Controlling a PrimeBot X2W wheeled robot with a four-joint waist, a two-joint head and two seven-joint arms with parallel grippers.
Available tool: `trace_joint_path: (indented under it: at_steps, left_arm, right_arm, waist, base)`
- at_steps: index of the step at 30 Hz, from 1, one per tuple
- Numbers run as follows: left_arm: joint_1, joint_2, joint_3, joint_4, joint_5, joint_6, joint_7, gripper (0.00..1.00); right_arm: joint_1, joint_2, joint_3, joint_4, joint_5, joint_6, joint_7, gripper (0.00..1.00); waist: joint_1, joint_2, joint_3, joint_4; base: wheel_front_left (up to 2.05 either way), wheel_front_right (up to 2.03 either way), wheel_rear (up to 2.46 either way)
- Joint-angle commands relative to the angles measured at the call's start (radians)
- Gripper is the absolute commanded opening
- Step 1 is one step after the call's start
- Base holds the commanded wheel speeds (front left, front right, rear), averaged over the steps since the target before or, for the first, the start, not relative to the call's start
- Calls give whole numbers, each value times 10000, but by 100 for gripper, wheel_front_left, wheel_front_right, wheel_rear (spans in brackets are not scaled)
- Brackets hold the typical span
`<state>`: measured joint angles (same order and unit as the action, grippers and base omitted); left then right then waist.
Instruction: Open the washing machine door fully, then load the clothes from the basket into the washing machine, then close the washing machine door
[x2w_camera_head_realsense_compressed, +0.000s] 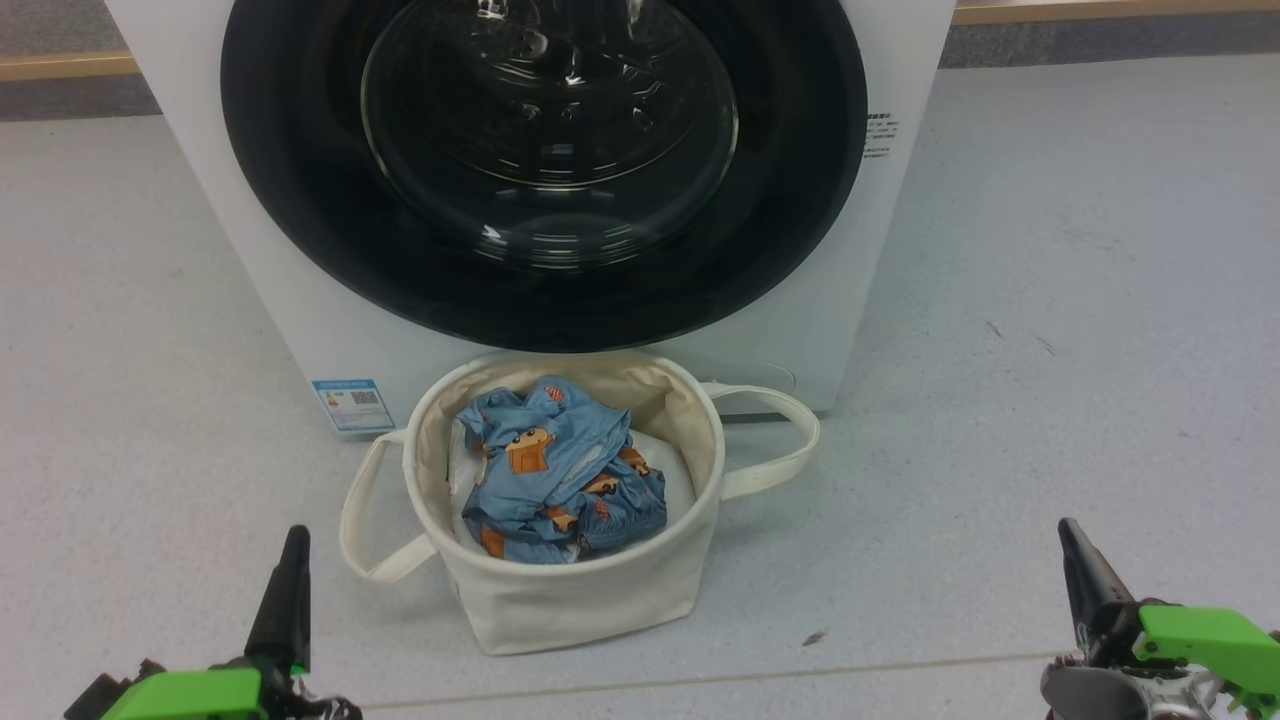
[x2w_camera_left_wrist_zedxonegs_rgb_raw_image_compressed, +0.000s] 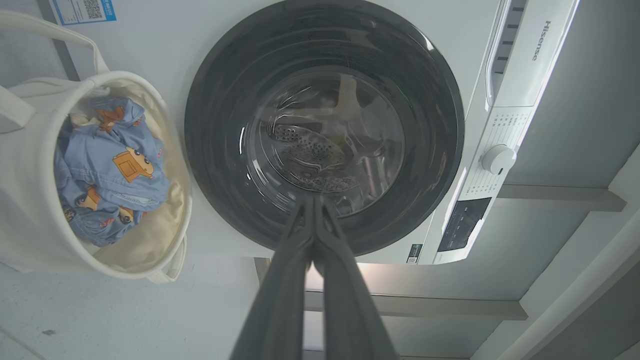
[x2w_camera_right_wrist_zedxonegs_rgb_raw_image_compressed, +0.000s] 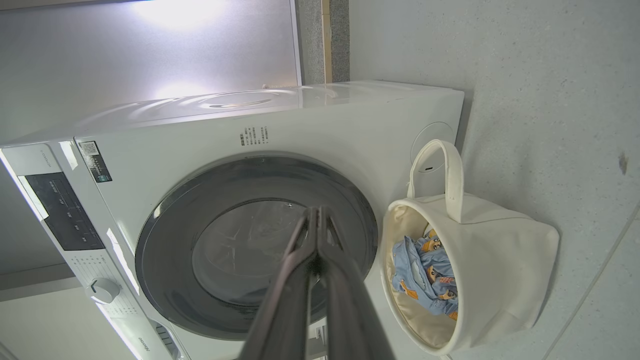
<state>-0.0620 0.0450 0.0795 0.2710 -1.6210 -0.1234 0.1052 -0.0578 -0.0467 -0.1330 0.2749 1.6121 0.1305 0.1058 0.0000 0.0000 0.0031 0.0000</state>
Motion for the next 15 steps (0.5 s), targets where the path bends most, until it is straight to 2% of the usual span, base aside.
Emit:
trace_joint_path:
  at_steps: [1, 15]
  left_arm:
    - [-460, 60, 343, -260, 124, -73, 80, 0]
    - [-460, 59, 346, -260, 126, -73, 82, 0]
  right_arm:
    - [-502, -38, 185, -301, -42, 2, 80, 0]
    - [-502, -38, 184, -301, -42, 2, 81, 0]
  waist:
    - [0, 0, 0, 0]
    - [0, 0, 0, 0]
  base:
    - [0, 0, 0]
    - [0, 0, 0]
